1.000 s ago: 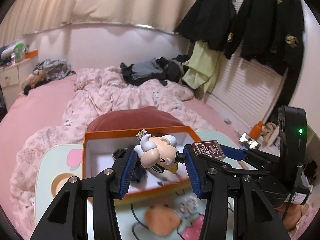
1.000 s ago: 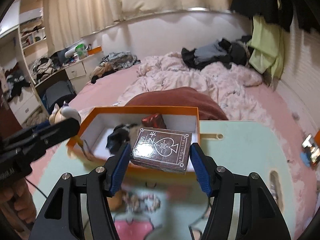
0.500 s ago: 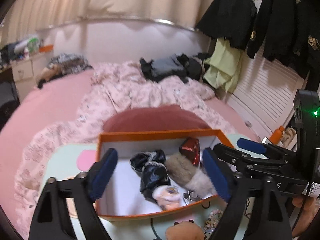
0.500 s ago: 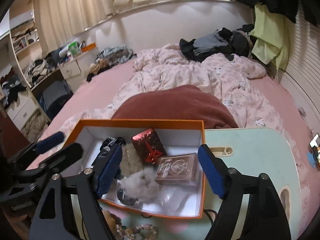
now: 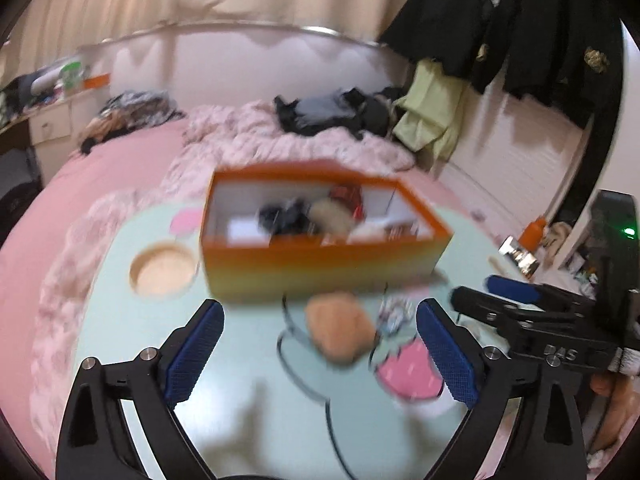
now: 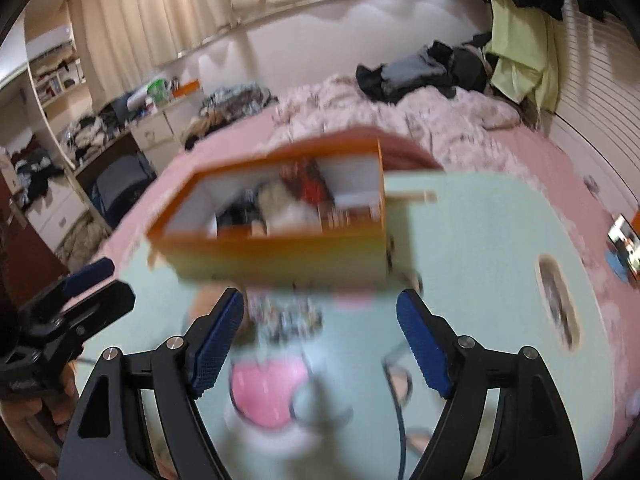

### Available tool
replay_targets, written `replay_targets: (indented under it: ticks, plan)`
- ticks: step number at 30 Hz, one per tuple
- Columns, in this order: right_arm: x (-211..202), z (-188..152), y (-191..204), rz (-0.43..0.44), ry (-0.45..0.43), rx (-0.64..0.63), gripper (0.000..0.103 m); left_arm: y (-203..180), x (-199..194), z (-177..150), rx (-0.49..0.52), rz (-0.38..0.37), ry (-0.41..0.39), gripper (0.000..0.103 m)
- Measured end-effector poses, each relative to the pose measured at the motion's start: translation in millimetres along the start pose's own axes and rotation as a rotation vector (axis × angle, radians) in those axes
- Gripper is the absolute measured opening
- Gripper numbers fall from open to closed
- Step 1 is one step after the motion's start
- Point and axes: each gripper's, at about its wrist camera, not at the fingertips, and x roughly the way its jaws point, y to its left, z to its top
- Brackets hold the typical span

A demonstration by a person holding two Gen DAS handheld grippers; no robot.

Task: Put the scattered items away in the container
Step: 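Pull both open tools back from the box toward the table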

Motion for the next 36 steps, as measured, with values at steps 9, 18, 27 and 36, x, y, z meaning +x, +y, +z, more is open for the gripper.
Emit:
replay_targets:
  ticks: [9,18,27,36]
  plan:
    - [6.2,-38.6,2.5,-0.104,0.036,0.001,0.079,5.9,23.0,-28.9,-0.033,0.122,0.091,0.097]
    - [23.2,-46.7,10.2,-0.207,0.1,-0.057,0.09,-8.2,40.0,-46.9,0.112,0.193,0.156,0.103]
    - [26.7,-47.9,3.1,-0.233,0.107,-0.041,0.103,-7.4,37.9,-47.0,0.115,0.191,0.154,0.103]
    - [27.6,-46.5,2.7,-0.222,0.115,-0.054,0.103,-7.5,37.1,-47.0,0.115,0.189,0.154,0.103]
